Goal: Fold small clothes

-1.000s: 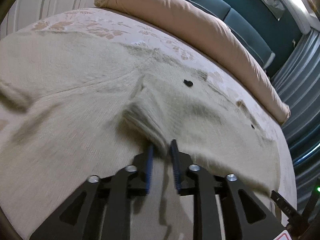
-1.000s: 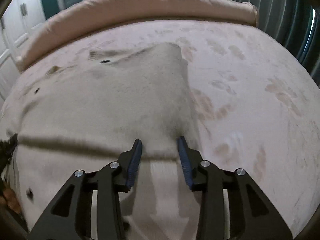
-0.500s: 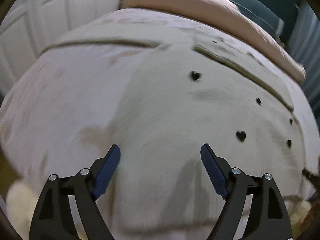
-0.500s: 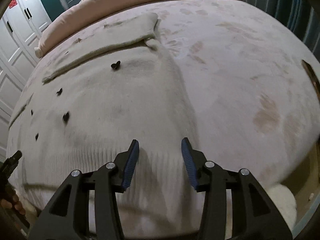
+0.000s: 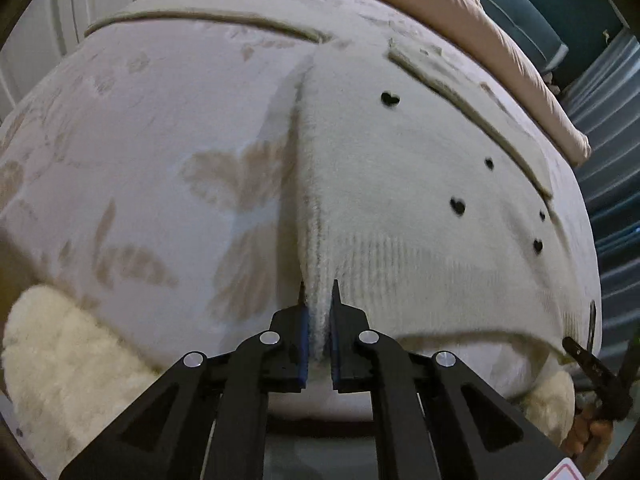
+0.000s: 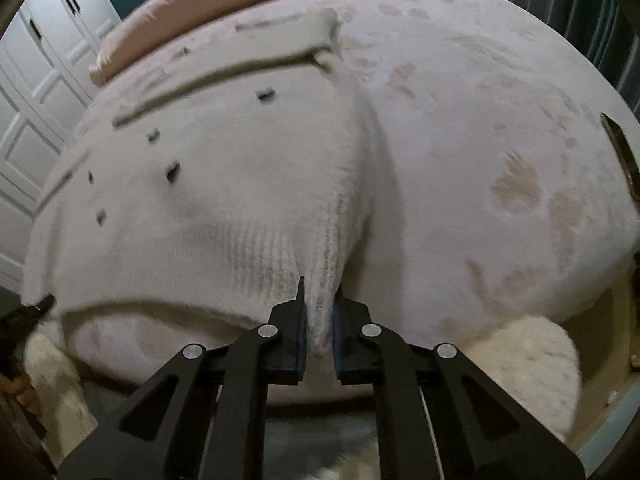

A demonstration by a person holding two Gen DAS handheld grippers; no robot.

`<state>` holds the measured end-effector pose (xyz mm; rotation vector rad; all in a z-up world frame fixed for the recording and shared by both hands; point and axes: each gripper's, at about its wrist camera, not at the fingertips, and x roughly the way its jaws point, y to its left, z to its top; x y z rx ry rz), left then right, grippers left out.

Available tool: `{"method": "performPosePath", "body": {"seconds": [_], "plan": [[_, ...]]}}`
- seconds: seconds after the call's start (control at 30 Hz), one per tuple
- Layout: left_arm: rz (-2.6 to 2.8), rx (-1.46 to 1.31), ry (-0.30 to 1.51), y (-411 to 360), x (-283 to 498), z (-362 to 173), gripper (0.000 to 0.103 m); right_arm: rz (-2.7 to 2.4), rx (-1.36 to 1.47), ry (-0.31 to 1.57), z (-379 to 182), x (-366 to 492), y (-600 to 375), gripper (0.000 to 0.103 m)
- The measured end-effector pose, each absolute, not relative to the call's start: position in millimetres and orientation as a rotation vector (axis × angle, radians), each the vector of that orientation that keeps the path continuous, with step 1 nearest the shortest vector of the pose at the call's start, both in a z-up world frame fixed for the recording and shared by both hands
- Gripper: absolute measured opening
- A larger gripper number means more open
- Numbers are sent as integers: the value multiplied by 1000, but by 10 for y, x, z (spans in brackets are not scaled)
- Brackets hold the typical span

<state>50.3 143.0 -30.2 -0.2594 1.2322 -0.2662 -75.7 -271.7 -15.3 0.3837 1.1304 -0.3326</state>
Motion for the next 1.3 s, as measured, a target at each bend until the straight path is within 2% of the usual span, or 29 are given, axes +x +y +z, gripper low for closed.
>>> {"method": "performPosePath", "body": {"seconds": [0.1,0.2,0.27,0.3,0.33,0.37,0.4,0.5,0.67,0.8,0.9,0.93,0.97,1.03,1.13,1.3], "plan": [[-270,-269,1283,1470,380,-425,6,-335,410,1213,-375,-892,-2761,8],[-258,-285,1244,1498,383,-281,13,-365,412,1182,-260,-836,-2752,14],[-260,-357,1163,1643,559,-37,16,-413,380,1137,-87,-764,-2728,27],[-261,-382,1114,1729,645,80,22,-436,355,1103,21,-724,-2707,41],[-238,-406,1051,1865,788,226,48,-457,329,1071,111,-683,-2685,51],[-187,-424,991,2024,947,347,78,-471,309,1049,164,-653,-2674,53],[-136,-437,936,2161,1096,425,86,-479,288,1031,223,-590,-2653,53],[27,-494,830,2705,1782,521,86,-471,268,1021,299,-352,-2577,56],[236,-727,857,3747,2950,127,86,-423,243,1035,344,-165,-2308,58],[352,-912,888,4188,3403,-278,84,-385,212,1080,252,26,-2039,60],[372,-1020,876,4364,3511,-458,70,-354,201,1098,219,134,-1888,62],[376,-1013,861,4381,3506,-457,48,-346,197,1101,215,165,-1849,63],[333,-1005,853,4379,3571,-445,7,-337,193,1104,208,201,-1818,64],[290,-989,883,4337,3661,-424,5,-320,196,1103,200,254,-1789,64],[189,-850,776,4000,3645,106,5,-309,213,1091,200,284,-1778,64],[-132,-618,658,2639,3693,1182,5,-280,292,1074,135,300,-1827,64]]}}
